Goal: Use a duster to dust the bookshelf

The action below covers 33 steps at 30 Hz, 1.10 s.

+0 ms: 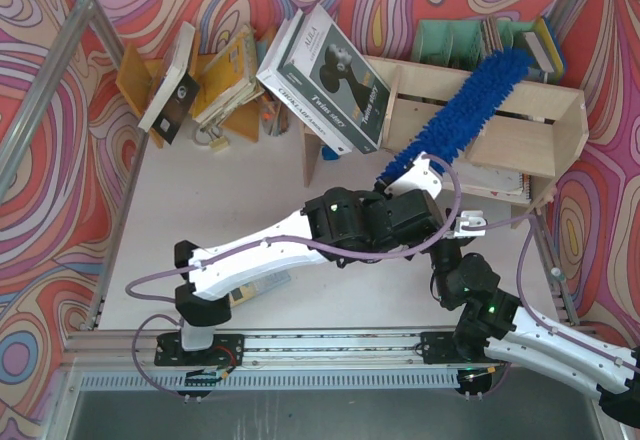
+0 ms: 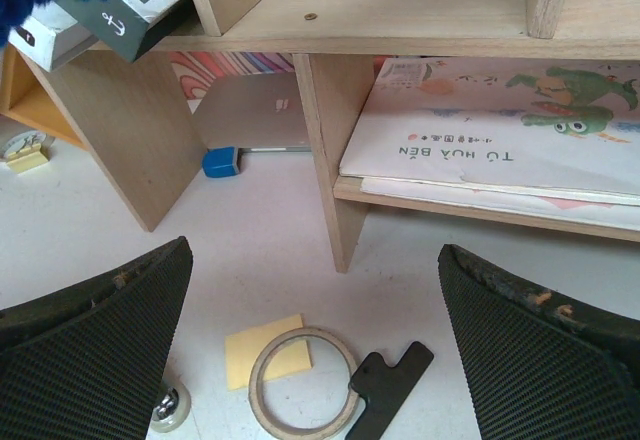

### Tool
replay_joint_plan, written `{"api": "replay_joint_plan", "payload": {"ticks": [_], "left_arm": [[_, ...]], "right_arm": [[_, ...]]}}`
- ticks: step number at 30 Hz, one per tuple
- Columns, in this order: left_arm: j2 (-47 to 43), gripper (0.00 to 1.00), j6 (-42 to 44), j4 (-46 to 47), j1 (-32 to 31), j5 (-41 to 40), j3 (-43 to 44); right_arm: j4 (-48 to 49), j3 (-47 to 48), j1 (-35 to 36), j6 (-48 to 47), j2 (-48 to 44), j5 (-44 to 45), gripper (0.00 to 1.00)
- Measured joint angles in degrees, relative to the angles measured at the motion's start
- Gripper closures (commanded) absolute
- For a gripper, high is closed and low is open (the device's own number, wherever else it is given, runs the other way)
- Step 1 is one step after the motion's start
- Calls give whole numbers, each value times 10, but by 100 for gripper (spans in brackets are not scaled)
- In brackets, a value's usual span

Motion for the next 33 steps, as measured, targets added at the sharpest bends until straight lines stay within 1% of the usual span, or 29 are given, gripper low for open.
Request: {"api": "replay_joint_plan", "payload": {"ticks": [5, 8, 12, 16, 22, 25, 27, 30, 33], "left_arm": [[-55, 100, 33, 66, -14, 29, -80], [-93, 100, 56, 96, -24, 37, -112], [-127, 100, 77, 127, -34, 18, -124], [-142, 100, 91, 147, -28, -11, -129], [-139, 100, 118, 156, -11, -6, -124], [-122, 100, 134, 156, -2, 10, -101], [-110, 100, 143, 158, 4, 23, -89], [-97, 100, 152, 159, 18, 45, -78], [-80, 100, 157, 159, 31, 65, -65]], "right_arm": [[0, 0, 0, 0, 0, 0, 1], [0, 0, 0, 1, 0, 0, 1], [0, 0, 0, 3, 0, 0, 1], [0, 0, 0, 4, 0, 0, 1], [-8, 1, 0, 7, -2, 4, 1], [-56, 17, 0, 26, -12, 20, 1], [-113, 47, 0, 57, -24, 46, 1], [-211, 107, 0, 141, -47, 96, 1], [-322, 153, 0, 247, -56, 151, 1]]}}
